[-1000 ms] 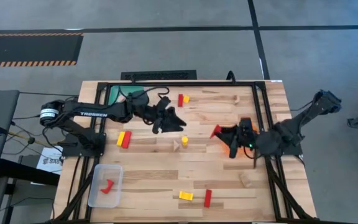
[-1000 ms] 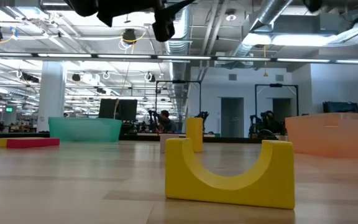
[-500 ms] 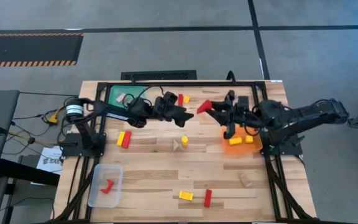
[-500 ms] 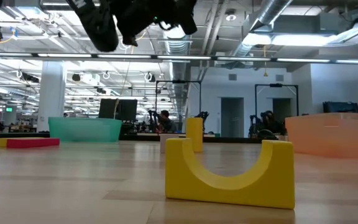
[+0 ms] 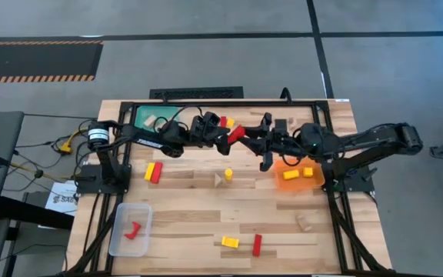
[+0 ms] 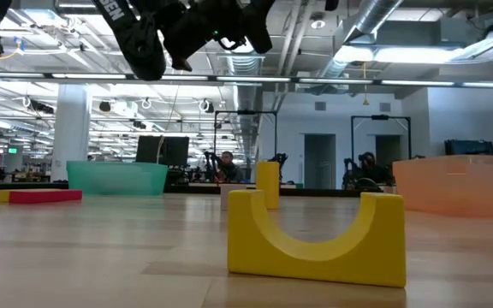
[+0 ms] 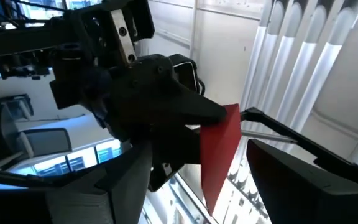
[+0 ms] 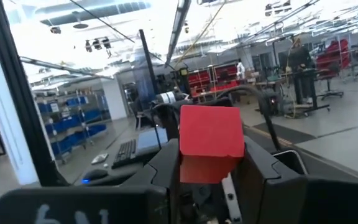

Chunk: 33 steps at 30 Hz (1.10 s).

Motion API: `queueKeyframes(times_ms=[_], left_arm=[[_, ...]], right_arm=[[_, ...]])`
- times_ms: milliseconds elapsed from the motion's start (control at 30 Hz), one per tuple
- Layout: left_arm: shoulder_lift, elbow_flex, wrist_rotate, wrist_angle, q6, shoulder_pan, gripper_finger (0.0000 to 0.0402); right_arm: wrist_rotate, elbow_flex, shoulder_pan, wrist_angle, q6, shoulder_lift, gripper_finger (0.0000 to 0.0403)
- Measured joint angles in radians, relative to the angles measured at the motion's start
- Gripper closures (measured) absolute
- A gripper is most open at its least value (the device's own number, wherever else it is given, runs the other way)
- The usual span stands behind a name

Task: Sort & place blocks by color
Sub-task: Put the red block into the transparent bin

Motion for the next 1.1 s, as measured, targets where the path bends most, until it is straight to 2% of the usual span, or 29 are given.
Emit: queueKeyframes(times_ms=[400, 933, 1100], left_arm=[[0.0, 0.0, 0.067, -0.001, -0.044, 0.007, 0.0252], [0.0, 0.0, 0.081, -0.004, -0.049, 0.025, 0.0307], [0.0, 0.0, 0.087, 0.0, -0.041, 0.031, 0.0343]], right_arm=[[-0.002, 0.0, -0.032, -0.04, -0.087, 0.006, 0.0293], [-0.027, 0.0, -0.025, -0.065, -0.117, 0.011, 0.0293], [-0.027, 0.0, -0.027, -0.069, -0.118, 0.01, 0.0293]])
